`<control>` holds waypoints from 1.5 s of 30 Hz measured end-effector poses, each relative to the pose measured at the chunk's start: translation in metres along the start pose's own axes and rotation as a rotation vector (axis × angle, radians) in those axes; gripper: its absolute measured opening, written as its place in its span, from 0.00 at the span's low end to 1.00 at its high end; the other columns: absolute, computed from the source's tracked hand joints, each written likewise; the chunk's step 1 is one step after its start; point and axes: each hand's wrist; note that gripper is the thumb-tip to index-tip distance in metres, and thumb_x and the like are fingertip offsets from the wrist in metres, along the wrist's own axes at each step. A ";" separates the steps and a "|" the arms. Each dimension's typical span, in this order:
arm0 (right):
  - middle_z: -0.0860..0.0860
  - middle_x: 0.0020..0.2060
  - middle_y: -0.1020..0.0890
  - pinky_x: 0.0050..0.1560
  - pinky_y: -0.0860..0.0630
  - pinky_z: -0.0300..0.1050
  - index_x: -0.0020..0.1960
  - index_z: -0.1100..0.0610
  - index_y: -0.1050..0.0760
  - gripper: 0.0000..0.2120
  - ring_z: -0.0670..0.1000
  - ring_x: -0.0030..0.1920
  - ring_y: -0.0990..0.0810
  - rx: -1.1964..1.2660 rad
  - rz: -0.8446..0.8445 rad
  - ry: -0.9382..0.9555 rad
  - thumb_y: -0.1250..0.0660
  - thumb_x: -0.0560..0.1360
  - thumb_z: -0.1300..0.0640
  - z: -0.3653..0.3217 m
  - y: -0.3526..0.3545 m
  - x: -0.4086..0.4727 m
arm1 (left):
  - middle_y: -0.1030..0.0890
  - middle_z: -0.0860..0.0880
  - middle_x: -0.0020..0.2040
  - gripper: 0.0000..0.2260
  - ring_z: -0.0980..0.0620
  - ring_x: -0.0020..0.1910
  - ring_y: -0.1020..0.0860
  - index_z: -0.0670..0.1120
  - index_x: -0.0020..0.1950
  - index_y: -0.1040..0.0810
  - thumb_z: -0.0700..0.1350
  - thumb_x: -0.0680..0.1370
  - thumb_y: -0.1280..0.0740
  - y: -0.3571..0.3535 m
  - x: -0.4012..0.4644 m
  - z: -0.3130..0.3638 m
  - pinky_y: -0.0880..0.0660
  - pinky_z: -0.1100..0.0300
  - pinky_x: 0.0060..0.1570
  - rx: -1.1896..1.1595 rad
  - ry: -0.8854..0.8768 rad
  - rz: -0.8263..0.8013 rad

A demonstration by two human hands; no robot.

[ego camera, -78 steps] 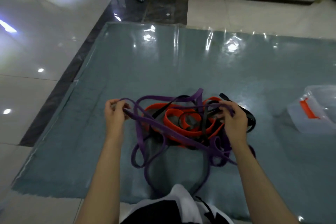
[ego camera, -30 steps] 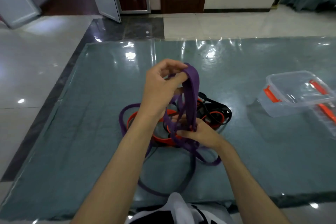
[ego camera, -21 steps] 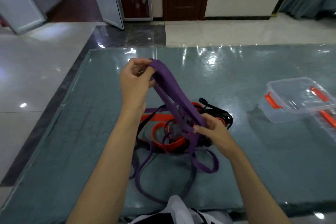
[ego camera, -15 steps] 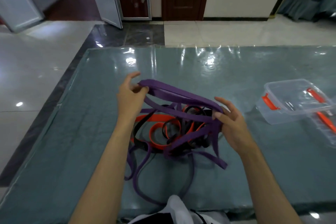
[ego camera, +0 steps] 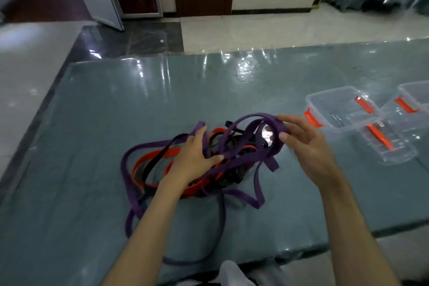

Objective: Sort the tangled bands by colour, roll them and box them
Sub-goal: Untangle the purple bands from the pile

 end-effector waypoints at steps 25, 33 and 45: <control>0.51 0.45 0.11 0.40 0.17 0.41 0.57 0.54 0.14 0.17 0.47 0.40 0.13 0.478 0.419 -0.229 0.23 0.69 0.53 -0.051 0.273 0.014 | 0.15 0.57 0.60 0.28 0.55 0.62 0.18 0.55 0.72 0.25 0.46 0.74 0.21 -0.305 0.093 0.243 0.24 0.61 0.65 -0.556 -0.294 -0.084; 0.51 0.51 0.12 0.48 0.17 0.43 0.68 0.58 0.20 0.23 0.50 0.46 0.14 0.528 0.483 -0.215 0.27 0.75 0.55 -0.029 0.385 -0.002 | 0.14 0.51 0.53 0.22 0.57 0.51 0.17 0.60 0.63 0.19 0.40 0.75 0.22 -0.384 0.120 0.302 0.21 0.63 0.53 -0.660 -0.230 -0.119; 0.58 0.47 0.16 0.41 0.20 0.44 0.70 0.67 0.23 0.16 0.52 0.42 0.18 0.316 0.662 -0.673 0.35 0.83 0.65 0.121 0.466 -0.022 | 0.16 0.52 0.61 0.22 0.52 0.60 0.18 0.49 0.71 0.21 0.40 0.77 0.25 -0.453 0.145 0.269 0.26 0.65 0.60 -0.054 -0.065 -0.194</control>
Point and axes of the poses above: each hand's wrist, its own x-axis towards the middle knuckle, its own y-axis out of the back of the hand, z = x × y
